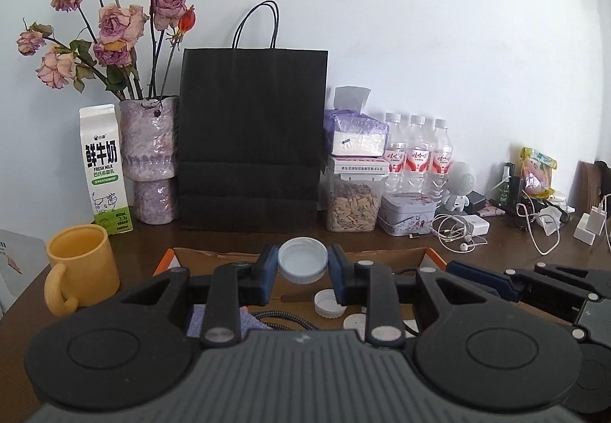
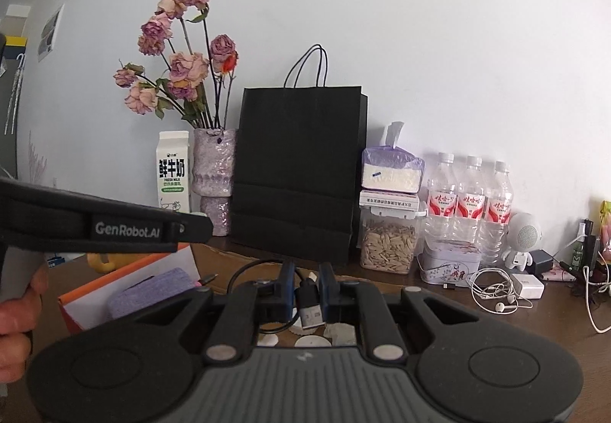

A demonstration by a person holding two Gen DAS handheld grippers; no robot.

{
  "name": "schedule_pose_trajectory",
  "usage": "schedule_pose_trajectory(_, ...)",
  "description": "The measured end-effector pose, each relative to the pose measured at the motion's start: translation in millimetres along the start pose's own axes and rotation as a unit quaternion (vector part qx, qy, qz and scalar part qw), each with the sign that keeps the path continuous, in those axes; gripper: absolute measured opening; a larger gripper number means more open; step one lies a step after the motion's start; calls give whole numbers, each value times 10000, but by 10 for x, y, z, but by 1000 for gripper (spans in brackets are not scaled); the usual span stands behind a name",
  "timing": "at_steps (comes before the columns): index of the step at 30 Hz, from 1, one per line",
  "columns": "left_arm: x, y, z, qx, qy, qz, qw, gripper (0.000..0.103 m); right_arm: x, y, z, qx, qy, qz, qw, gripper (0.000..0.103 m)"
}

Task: Organize objects
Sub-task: 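Carry the white cap and black cable over the red box with both grippers, then open both grippers to drop the cap and cable into the box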

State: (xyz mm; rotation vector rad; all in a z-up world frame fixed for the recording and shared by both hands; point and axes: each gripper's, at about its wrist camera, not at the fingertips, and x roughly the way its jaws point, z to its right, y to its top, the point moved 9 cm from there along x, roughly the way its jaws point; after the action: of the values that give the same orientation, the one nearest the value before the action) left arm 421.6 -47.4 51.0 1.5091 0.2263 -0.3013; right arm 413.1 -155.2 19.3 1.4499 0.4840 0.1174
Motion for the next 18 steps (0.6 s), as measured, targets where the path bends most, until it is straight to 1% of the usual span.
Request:
schedule_pose_trajectory(5,245,-146,8,110,-53,-274,9996,29,205,-195,98,122,21,-307,9995,12)
schedule_pose_trajectory(9,320,-257,-2,249,-45,-395,9989,29,256,-313,116,117,8,-470,9988,12)
schedule_pose_trajectory(14,311,-285,-28,275,-7,-377,9989,30,271,-350,104,84,-5,-529,9986,12)
schedule_pose_trajectory(15,305,-278,-20,299,-19,-345,9990,32,274,-354,102,78,-19,-541,9985,13)
schedule_pose_trajectory(16,301,-277,-17,316,-26,-322,9990,39,275,-360,101,71,-36,-564,9984,13)
schedule_pose_trajectory(17,299,-276,-21,315,0,-311,9990,55,278,-367,101,78,-40,-583,9983,15)
schedule_pose_trajectory(18,298,-270,-35,306,57,-291,9991,65,279,-374,104,101,-36,-591,9982,21)
